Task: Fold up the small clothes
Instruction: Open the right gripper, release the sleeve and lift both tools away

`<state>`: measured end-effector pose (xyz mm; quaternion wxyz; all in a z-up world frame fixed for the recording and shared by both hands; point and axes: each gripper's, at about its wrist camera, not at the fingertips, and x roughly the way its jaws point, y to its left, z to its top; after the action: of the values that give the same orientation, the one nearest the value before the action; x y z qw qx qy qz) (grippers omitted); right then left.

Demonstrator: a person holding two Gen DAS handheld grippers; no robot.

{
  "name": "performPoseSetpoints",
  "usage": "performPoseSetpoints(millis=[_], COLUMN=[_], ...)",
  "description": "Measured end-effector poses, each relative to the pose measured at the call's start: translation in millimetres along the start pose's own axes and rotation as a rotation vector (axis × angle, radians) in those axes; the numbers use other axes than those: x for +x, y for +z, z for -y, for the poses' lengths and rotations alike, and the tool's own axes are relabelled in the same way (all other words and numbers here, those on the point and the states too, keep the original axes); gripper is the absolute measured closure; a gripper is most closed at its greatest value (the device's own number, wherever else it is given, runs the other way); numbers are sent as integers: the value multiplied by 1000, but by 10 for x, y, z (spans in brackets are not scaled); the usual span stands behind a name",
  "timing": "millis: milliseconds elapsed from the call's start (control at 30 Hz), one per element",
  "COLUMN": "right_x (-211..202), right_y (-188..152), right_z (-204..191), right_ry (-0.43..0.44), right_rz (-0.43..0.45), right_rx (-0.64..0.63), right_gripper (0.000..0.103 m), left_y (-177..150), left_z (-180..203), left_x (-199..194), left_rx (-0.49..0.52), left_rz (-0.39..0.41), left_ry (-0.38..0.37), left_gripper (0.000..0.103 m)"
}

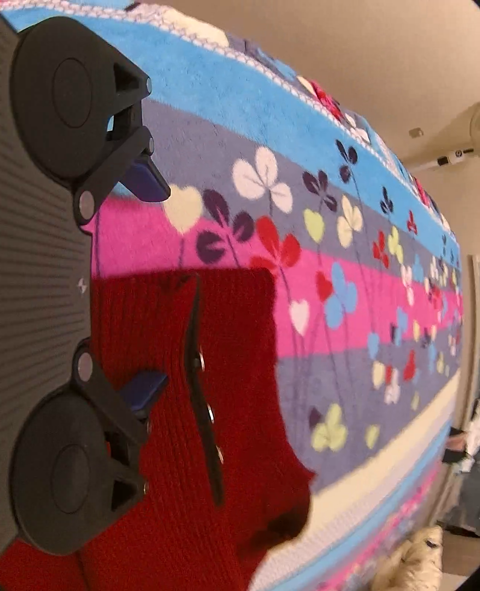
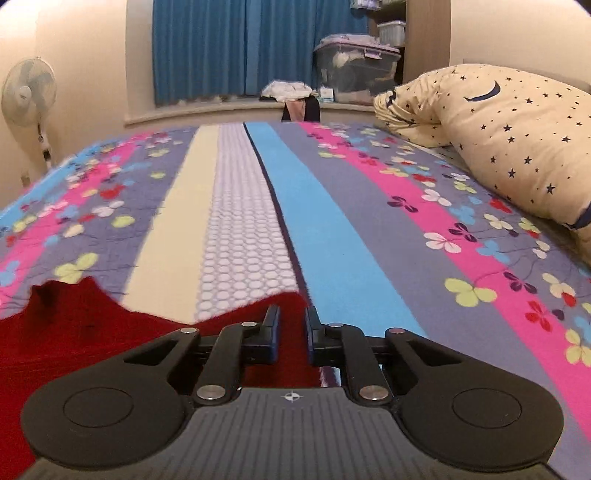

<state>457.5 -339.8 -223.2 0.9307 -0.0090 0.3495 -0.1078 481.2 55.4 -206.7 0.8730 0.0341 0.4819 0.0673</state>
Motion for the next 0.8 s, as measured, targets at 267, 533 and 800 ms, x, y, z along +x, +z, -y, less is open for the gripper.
performPoseSetpoints(millis=[267, 533, 800], right_x=[-145, -544, -2263], right_y=[-60, -528, -645], right_z=[119, 54, 461], right_ry=[-6, 45, 211], right_rz=[-22, -23, -43], right_rx=[-15, -83, 140], right_gripper=[90, 45, 27], left_y=[-37, -249, -943], left_z=[-201, -196, -203], left_x=[-47, -125, -1444], left_rx=[-69, -154, -37], left_rz=[-26, -59, -92], left_ry=[-52, -50, -133], left_gripper=[0, 0, 0])
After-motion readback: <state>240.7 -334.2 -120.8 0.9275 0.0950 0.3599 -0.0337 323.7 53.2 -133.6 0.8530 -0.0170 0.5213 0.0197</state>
